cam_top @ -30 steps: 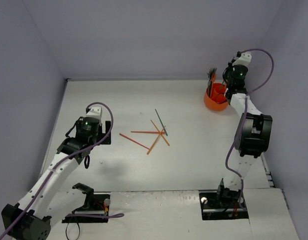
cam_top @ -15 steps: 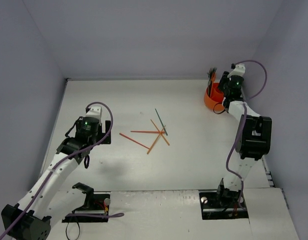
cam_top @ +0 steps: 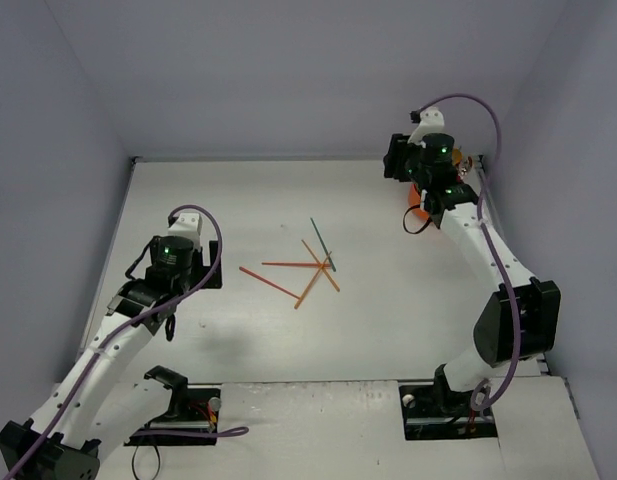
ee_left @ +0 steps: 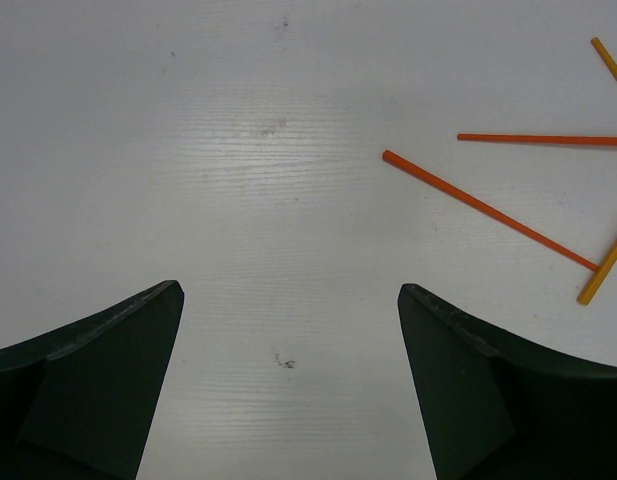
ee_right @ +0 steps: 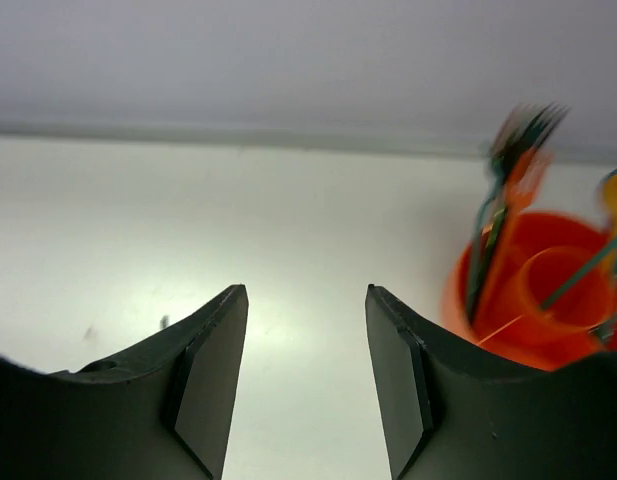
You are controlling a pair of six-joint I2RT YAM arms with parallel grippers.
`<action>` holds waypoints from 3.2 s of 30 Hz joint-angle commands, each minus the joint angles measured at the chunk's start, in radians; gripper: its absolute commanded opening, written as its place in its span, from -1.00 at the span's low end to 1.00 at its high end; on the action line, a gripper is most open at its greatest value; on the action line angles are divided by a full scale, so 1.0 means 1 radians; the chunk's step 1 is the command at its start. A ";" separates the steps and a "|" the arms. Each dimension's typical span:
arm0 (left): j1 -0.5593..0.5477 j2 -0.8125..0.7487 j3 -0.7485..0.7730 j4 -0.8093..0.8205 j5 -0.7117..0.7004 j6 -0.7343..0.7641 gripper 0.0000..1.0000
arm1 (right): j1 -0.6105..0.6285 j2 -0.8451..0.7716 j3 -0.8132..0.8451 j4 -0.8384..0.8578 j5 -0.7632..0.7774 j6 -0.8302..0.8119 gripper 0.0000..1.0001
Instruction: Sort the eating utensils into containers
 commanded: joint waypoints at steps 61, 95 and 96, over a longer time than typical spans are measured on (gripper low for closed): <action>0.004 0.020 0.034 0.033 0.003 -0.003 0.74 | 0.126 0.386 0.215 -0.373 0.044 -0.134 -1.00; 0.004 0.086 0.030 0.030 -0.039 0.005 0.74 | -0.241 0.313 0.041 0.678 0.235 -0.034 -1.00; 0.004 0.088 0.030 0.030 -0.038 0.005 0.74 | -0.241 0.322 0.032 0.690 0.236 -0.030 -1.00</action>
